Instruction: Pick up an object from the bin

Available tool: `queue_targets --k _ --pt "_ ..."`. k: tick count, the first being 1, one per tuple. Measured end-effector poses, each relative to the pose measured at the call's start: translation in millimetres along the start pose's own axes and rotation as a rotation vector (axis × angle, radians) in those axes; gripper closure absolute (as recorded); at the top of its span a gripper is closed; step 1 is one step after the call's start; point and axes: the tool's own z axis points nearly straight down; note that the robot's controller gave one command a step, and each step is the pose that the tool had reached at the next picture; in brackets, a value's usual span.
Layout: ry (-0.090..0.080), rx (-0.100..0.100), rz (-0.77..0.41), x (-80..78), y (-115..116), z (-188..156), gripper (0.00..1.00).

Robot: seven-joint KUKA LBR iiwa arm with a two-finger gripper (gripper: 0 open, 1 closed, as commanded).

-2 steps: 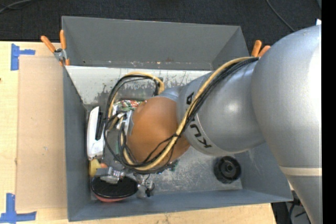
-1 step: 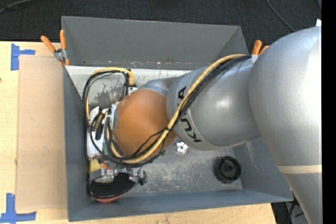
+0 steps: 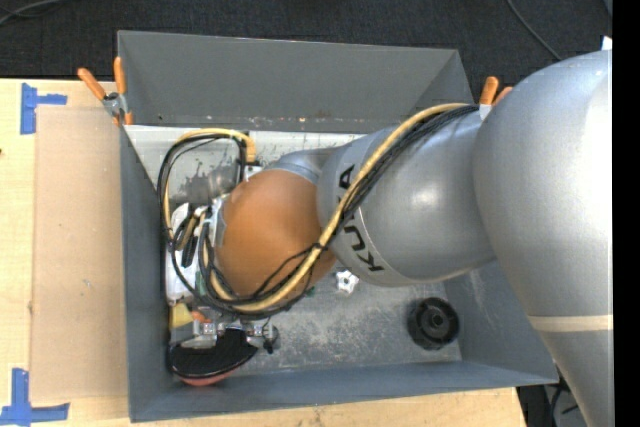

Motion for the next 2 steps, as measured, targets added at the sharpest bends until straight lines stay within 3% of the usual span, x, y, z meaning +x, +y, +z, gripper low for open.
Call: queue_targets --k 2 --pt "-0.003 -0.004 0.007 -1.5 1.0 -57.6 1.00"
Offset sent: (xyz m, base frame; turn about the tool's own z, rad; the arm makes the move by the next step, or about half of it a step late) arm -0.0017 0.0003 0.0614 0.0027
